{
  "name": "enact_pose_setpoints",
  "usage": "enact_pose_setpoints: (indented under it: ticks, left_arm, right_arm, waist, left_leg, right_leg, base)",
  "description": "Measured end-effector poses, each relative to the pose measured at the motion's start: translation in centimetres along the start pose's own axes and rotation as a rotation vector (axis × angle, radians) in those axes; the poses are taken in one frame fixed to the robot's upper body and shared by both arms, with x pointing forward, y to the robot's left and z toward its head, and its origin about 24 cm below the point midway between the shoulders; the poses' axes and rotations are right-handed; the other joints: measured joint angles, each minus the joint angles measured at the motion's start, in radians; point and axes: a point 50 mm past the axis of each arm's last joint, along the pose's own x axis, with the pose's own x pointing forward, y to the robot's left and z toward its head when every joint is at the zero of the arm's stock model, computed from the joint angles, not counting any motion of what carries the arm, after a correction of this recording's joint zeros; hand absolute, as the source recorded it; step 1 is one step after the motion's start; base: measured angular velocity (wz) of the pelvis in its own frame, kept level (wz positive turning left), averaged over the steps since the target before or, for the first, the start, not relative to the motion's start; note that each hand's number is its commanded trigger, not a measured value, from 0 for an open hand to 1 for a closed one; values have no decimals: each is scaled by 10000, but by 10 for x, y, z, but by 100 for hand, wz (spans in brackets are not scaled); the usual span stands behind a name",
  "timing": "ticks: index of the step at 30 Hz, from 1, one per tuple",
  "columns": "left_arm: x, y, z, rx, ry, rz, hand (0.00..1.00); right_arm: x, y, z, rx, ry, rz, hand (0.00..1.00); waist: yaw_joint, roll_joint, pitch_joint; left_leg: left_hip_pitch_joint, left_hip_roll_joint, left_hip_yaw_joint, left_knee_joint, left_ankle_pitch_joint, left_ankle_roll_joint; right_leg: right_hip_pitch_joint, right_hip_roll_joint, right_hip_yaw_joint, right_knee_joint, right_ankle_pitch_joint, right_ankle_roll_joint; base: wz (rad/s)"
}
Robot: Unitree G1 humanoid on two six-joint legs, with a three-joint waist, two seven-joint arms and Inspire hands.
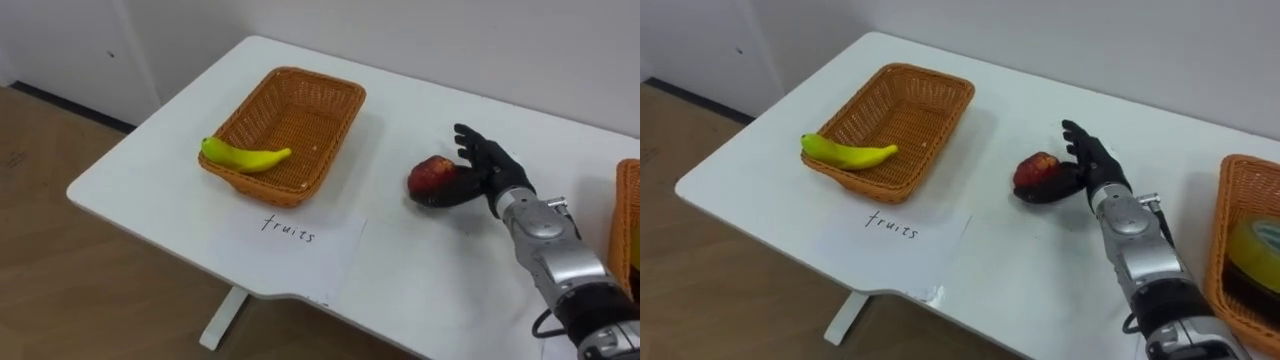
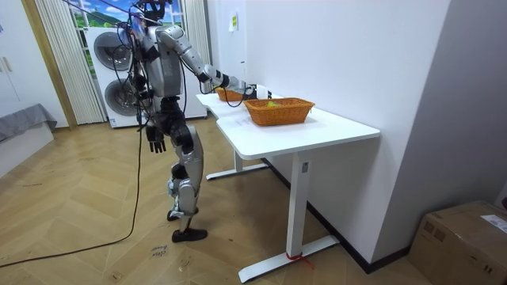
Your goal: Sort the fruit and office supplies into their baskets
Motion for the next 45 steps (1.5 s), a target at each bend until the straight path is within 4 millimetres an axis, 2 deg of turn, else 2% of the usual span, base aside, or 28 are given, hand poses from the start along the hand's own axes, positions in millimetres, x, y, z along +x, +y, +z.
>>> enact_pose_setpoints:
  ticks: [1,3,6,7,8,14,33,37,40,42,45]
  left_arm:
    - [0,-1,1,64,-70,-10,0]
    - [0,-2,2,18,-128,-48,0]
    - [0,-1,3,23,-195,2,0]
    - [0,-1,3,18,-192,1,0]
    - [0,-1,4,24,-223,5,0]
    - [1,2,12,47,-617,74,0]
    - [1,8,12,-309,-691,-103,0]
    - [2,11,20,-451,-853,-52,0]
    - [3,12,23,-468,-863,-41,0]
    - [4,15,26,-384,-870,-13,0]
    - [5,19,32,-332,-980,55,0]
  right_arm:
    - [0,-1,1,-23,-86,-31,0]
    - [0,-3,2,-12,-183,-83,0]
    - [0,-8,2,151,-253,-238,0]
    - [0,-8,3,154,-315,-221,0]
    - [1,-8,6,155,-381,-213,0]
    - [4,-15,15,12,-590,-290,0]
    - [11,-27,24,-308,-631,-609,0]
    - [11,-30,22,-493,-532,-939,0]
    - [13,-29,24,-755,-496,-947,0]
    - [13,-28,24,-1126,-486,-924,0]
    - [14,-30,23,-2085,-407,-833,0]
  waist:
    - [2,-22,-12]
    - [-13,-16,12]
    - [13,-32,94]
    - [16,-45,86]
    - [7,-62,112]
    - [36,-67,109]
    - [118,-58,161]
    - [349,-181,183]
    - [359,-332,268]
    - [394,-419,290]
    - [594,-402,308]
  left_leg:
    - [-55,1,14,8,3,3]
    - [-73,-6,12,12,5,6]
    - [-87,-16,6,5,4,6]
    - [-157,-15,1,10,6,2]
    - [-211,-12,4,25,17,-14]
    - [-537,-8,98,235,30,-31]
    - [-902,18,254,277,29,-28]
    - [-884,26,243,282,31,-30]
    - [-883,30,239,304,31,-29]
    - [-882,37,240,326,31,-30]
    - [-859,59,254,324,27,-29]
  right_leg:
    - [-84,-11,16,46,0,-1]
    - [-123,-42,10,119,-17,-8]
    - [-155,-128,8,166,-70,-14]
    - [-247,-136,21,209,-88,-27]
    - [-322,-142,29,260,-98,-42]
    - [-744,-139,198,517,-128,-83]
    - [-1039,-154,227,529,-128,-97]
    - [-1039,-154,221,539,-129,-97]
    - [-1036,-145,197,541,-129,-98]
    - [-1026,-115,188,523,-123,-104]
    - [-990,-48,223,481,-76,-115]
  base:
    - [0]
    - [0]
    - [0]
    - [0]
    - [0]
    - [-2]
    - [0]
    - [0]
    - [0]
    - [0]
    - [-3]
